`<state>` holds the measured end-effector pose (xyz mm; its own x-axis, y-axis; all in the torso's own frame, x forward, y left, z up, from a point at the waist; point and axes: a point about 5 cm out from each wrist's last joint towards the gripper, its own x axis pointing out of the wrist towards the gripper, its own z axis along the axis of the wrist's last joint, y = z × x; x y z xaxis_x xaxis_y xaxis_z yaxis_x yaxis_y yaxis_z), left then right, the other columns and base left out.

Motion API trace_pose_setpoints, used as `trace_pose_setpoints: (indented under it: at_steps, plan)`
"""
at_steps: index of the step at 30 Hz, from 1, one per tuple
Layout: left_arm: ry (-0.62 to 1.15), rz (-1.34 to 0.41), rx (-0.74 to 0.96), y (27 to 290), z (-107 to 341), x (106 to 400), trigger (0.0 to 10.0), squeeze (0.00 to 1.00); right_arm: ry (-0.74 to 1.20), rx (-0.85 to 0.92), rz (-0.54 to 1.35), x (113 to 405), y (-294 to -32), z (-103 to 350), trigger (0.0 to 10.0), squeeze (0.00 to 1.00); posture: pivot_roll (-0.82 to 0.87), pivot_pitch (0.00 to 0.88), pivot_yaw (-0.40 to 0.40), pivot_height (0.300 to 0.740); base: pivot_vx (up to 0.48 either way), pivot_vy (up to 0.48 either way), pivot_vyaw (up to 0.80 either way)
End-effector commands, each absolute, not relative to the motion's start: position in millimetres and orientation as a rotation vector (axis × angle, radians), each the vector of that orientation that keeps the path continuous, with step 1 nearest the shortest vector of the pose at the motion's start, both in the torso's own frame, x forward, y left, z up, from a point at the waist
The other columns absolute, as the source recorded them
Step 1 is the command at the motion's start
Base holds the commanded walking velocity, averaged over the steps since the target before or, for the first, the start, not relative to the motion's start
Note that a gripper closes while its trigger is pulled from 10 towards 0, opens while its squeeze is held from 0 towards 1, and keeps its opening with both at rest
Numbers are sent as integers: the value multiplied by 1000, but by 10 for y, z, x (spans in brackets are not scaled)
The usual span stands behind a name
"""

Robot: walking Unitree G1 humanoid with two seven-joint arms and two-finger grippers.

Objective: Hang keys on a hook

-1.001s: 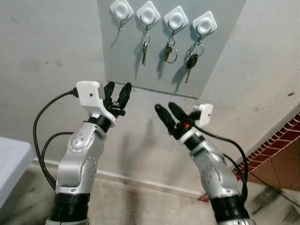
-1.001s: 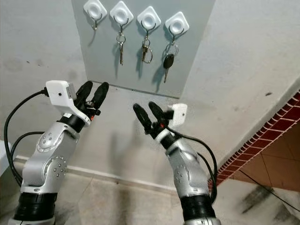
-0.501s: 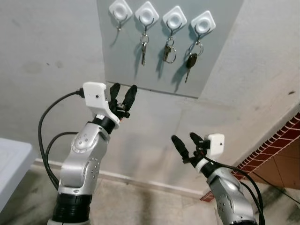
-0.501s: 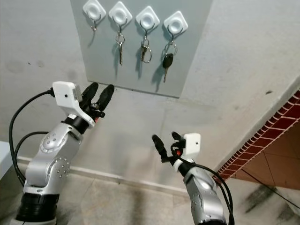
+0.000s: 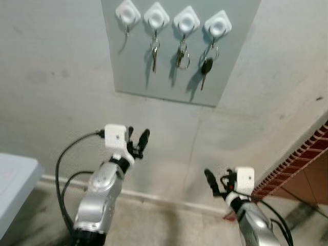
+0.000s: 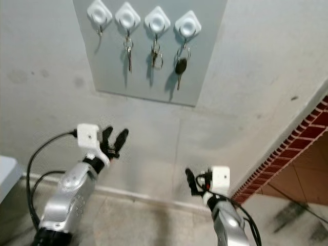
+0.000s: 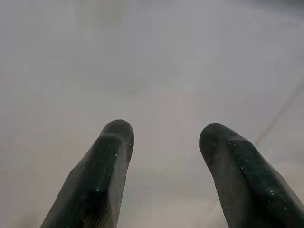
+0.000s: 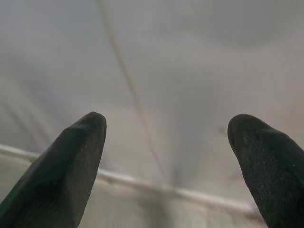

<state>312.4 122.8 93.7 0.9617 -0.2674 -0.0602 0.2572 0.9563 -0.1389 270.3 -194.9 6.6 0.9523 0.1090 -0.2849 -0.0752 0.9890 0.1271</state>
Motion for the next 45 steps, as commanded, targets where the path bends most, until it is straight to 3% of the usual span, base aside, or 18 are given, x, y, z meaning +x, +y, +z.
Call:
trace_pose_setpoints:
  at_steps: [1,11,18,26,35,45]
  plan:
    - [149,-225,-128,1293,715,3074,10000,0,346,106,50,2609,-2017,-51,10000,0,51,117,-12,740,0,0,0]
    - [527,-261,-81,1244,-167,2695,10000,0,670,77,-43,2114,-2061,-574,10000,0,41,87,4,740,0,0,0]
    - [638,-258,-62,1220,-394,2490,10000,0,781,81,-92,1868,-2073,-738,10000,0,27,63,14,740,0,0,0]
    - [813,-163,-85,1393,-678,2141,10000,0,919,44,-112,1517,-2075,-913,10000,0,14,52,28,740,0,0,0]
    - [896,-151,-31,1481,-803,1931,10000,0,985,33,-130,1305,-2092,-992,10000,0,-2,51,30,740,0,0,0]
    - [891,-101,-17,1661,-770,1987,10000,0,988,38,-140,1315,-2114,-987,10000,0,-5,38,20,740,0,0,0]
